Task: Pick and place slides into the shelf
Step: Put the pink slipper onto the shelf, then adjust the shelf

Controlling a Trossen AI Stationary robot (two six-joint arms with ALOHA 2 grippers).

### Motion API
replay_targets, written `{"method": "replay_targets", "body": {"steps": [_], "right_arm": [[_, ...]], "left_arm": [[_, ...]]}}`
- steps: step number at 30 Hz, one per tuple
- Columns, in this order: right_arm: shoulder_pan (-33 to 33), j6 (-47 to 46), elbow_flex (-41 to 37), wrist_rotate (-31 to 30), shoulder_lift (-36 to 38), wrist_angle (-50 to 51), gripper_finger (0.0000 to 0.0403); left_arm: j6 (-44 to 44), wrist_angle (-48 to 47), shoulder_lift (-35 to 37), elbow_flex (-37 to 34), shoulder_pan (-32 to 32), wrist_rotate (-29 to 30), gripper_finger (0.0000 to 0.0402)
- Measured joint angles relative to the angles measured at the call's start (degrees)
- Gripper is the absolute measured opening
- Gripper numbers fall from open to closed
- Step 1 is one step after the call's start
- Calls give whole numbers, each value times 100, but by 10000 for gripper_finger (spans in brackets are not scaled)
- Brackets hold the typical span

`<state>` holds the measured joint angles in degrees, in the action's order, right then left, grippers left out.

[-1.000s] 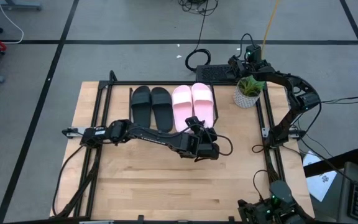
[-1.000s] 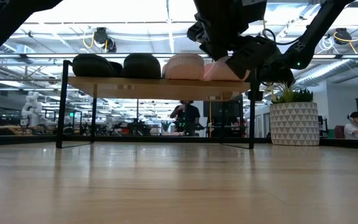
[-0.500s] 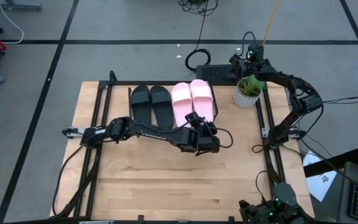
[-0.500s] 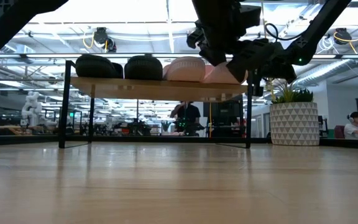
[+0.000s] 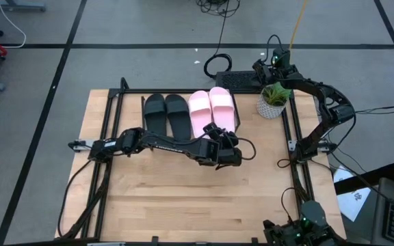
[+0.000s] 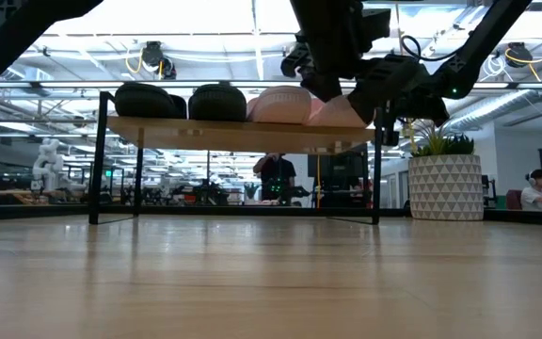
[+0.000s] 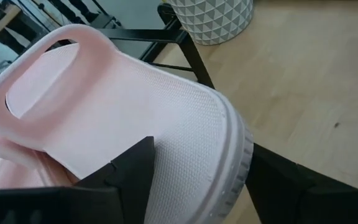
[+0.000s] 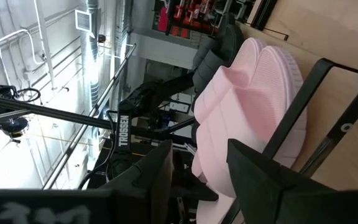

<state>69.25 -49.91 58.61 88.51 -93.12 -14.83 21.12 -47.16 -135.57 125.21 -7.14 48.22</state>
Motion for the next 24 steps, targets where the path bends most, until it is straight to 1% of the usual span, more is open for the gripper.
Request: {"method": "replay_targets", "body": {"steps": [3,10,13,15,20,24], "right_arm": [[0,0,0,0,2,0,146],[0,0,0,-2,2,-4,146],[0,0,0,-2,2,-5,146],[0,0,0,-2,2,-6,146],[0,0,0,-4,4,-4,146],[0,1,0,-7,4,-6,146]], "left_arm": [[44,13,0,0,-2,-26,260],[53,8,-3,0,-4,-78,358],[44,6,-11,-6,8,-38,385],[38,62,-13,-7,9,-12,393],[-22,120,-24,-13,-61,121,395],[-289,340,-26,-15,-142,331,395]]}}
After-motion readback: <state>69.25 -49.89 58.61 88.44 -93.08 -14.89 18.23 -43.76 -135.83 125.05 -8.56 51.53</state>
